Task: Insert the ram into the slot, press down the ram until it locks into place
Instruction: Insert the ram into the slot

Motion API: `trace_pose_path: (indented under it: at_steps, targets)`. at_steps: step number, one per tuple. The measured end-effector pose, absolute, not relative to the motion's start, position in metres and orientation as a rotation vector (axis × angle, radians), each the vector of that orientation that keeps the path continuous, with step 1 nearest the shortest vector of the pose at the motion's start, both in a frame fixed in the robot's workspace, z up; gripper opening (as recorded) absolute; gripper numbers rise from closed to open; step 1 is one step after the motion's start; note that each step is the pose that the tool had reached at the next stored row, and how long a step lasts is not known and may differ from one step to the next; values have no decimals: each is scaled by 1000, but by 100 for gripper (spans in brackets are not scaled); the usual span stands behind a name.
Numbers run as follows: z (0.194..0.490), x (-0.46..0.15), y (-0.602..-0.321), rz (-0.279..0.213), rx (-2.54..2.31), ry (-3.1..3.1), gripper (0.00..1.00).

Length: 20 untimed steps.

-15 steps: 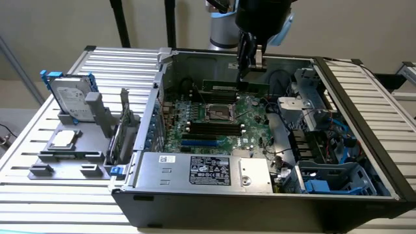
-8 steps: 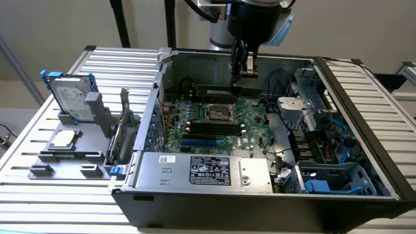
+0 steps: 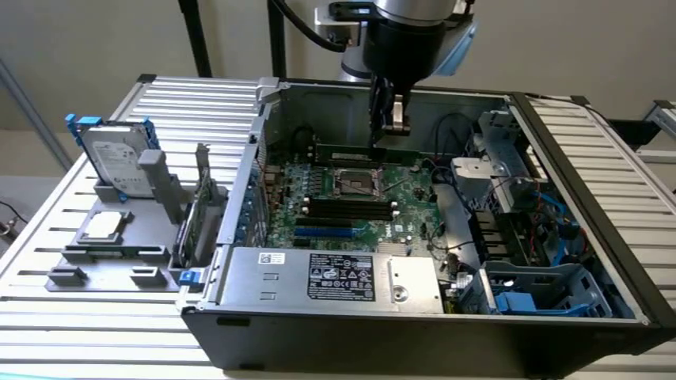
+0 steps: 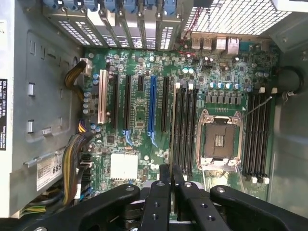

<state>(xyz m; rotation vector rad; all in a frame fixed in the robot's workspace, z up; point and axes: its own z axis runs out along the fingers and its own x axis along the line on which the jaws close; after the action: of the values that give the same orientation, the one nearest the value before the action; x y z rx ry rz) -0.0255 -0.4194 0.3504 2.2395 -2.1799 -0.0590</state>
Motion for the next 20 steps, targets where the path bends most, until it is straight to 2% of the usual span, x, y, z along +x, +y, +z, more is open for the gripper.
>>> trace_pose_path:
  at_steps: [20]
  targets:
    - [314,-35,-412,-59,2239,-2180,13]
